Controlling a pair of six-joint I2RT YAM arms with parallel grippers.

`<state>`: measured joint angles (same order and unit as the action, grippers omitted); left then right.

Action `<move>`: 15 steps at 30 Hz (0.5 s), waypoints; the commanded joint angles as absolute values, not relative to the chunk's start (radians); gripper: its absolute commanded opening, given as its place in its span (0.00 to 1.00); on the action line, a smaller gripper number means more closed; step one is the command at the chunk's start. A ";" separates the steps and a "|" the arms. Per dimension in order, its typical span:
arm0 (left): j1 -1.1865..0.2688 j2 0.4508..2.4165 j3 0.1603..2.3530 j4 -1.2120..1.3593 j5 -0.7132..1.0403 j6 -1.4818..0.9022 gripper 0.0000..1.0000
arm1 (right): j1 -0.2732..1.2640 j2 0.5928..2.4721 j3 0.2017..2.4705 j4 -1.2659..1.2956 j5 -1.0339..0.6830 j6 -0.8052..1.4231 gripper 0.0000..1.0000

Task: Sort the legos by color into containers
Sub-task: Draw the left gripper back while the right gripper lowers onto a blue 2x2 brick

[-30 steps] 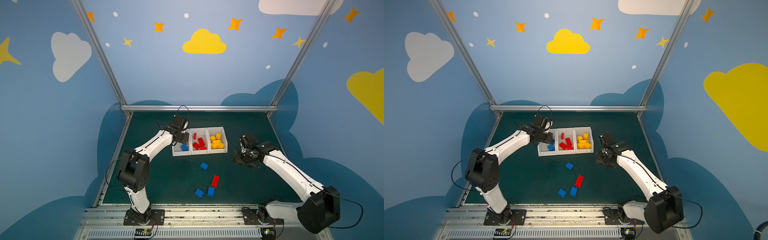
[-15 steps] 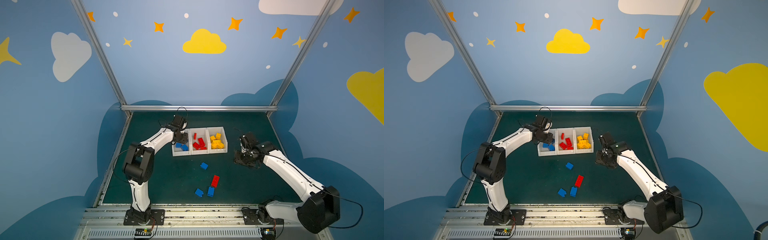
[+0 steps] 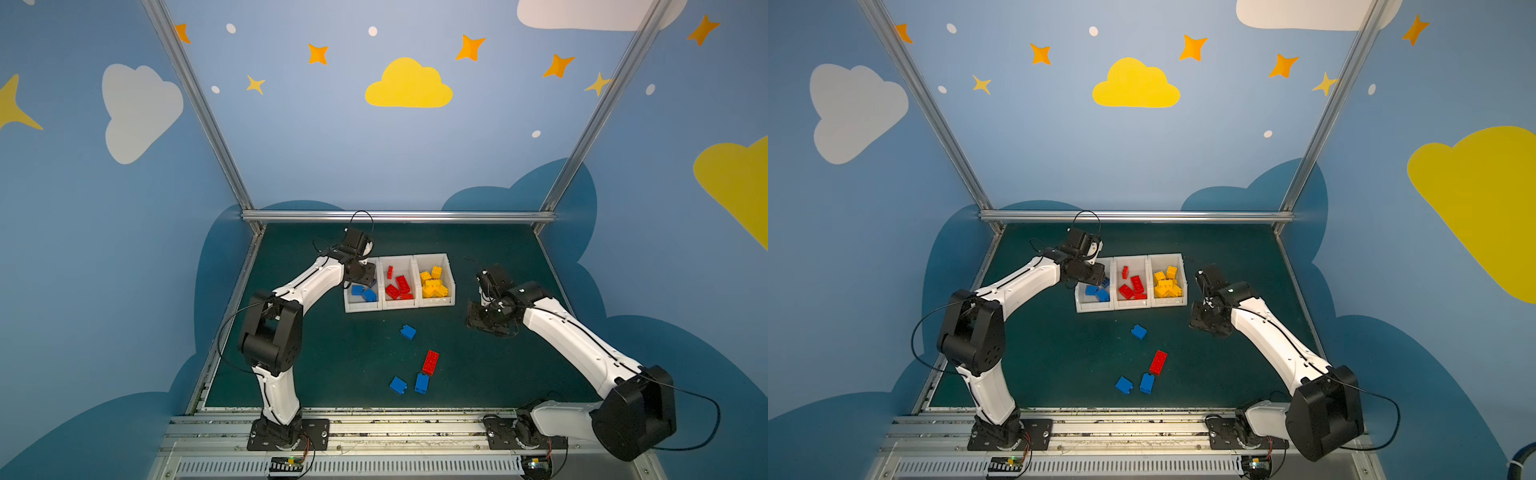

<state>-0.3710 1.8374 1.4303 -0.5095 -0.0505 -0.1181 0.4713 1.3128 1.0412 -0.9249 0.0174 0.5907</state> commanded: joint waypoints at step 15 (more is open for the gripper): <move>-0.364 1.568 1.171 -0.477 -0.025 -0.189 0.54 | 0.863 1.455 1.039 -0.905 0.041 0.837 0.59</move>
